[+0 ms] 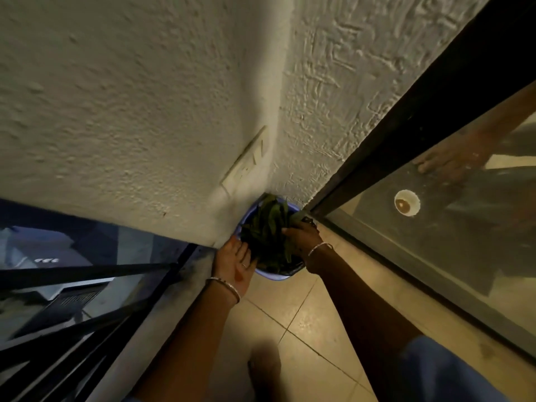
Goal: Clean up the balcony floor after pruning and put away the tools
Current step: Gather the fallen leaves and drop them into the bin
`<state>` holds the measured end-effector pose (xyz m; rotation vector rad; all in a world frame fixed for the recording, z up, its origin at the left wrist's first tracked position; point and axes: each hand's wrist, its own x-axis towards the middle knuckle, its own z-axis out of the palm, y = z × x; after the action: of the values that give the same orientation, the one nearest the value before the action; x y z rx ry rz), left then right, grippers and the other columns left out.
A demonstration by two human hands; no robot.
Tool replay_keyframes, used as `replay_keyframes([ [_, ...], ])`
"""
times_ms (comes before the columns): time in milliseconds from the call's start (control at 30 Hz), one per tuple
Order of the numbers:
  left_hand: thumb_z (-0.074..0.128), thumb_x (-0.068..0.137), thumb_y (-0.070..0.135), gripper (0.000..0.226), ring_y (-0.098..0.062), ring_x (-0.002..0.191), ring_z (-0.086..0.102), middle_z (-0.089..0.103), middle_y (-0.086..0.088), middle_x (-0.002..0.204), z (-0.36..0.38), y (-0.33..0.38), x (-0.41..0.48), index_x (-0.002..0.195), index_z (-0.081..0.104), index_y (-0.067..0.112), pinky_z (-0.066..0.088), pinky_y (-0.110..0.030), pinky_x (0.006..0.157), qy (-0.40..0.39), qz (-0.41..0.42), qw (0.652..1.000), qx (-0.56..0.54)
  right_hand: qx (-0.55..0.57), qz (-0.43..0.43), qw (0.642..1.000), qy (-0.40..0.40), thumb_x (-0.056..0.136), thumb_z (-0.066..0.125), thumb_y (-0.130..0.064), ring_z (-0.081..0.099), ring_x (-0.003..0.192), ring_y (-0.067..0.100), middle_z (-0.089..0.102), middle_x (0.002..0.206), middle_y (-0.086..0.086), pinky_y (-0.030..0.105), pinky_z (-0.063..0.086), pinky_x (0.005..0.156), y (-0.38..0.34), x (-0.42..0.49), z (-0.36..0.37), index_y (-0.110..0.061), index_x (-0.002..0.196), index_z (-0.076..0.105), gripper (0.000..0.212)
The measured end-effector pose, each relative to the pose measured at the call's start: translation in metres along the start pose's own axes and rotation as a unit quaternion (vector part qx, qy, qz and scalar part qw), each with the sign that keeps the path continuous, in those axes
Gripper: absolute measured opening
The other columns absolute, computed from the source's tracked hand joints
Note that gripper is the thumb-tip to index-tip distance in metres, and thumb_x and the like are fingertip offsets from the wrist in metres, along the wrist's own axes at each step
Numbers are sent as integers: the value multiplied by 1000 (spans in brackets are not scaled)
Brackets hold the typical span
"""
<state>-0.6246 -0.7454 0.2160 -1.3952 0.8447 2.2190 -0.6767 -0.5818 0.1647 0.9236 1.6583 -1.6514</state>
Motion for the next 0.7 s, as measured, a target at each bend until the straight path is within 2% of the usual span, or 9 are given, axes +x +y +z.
replay_keyframes([
  [100,33,103,43,56,-23,143,31,34,-8,155,-14,-1,-20,150,33,12,23,-38,117,-23,-5,999,21,-9,-3,999,52,91,58,-1,58,112,34,62,115,11,47,50,99,4,-17,-14,-6,119,66,29],
  [167,37,103,39,51,-23,135,42,42,-9,151,-23,-5,-28,146,41,12,31,-37,111,-14,13,999,43,33,7,996,78,92,55,2,60,100,32,61,101,11,41,55,84,8,-38,-20,-6,108,68,23],
  [233,37,104,33,45,-24,123,51,51,-10,142,-26,-13,-44,140,49,9,38,-36,104,-6,33,998,57,77,12,993,94,91,53,4,59,87,27,63,91,13,38,53,75,12,-66,-26,-6,97,68,19],
  [367,39,103,21,27,-25,105,58,61,-12,119,-19,-35,-99,121,56,10,42,-37,97,23,79,990,112,169,-4,979,114,94,49,-3,64,84,25,68,93,14,37,54,76,28,-143,-41,-4,106,68,23],
  [467,46,100,15,18,-24,89,61,63,-13,102,-10,-59,-148,108,61,8,49,-36,82,43,103,985,131,206,-30,969,131,96,48,-5,63,80,25,66,86,12,35,52,72,42,-209,-56,-4,107,68,23],
  [533,48,99,12,15,-24,83,63,64,-14,97,-8,-78,-181,101,63,10,51,-35,75,35,123,981,148,228,-47,963,134,96,48,-6,62,77,24,65,84,11,34,50,69,54,-252,-66,-4,108,67,23],
  [700,46,100,10,16,-17,66,68,65,-12,88,-4,-132,-283,103,62,7,54,-31,65,-10,172,970,170,274,-74,947,150,96,50,-6,61,72,20,66,84,10,31,49,65,86,-369,-105,-3,111,67,23],
])
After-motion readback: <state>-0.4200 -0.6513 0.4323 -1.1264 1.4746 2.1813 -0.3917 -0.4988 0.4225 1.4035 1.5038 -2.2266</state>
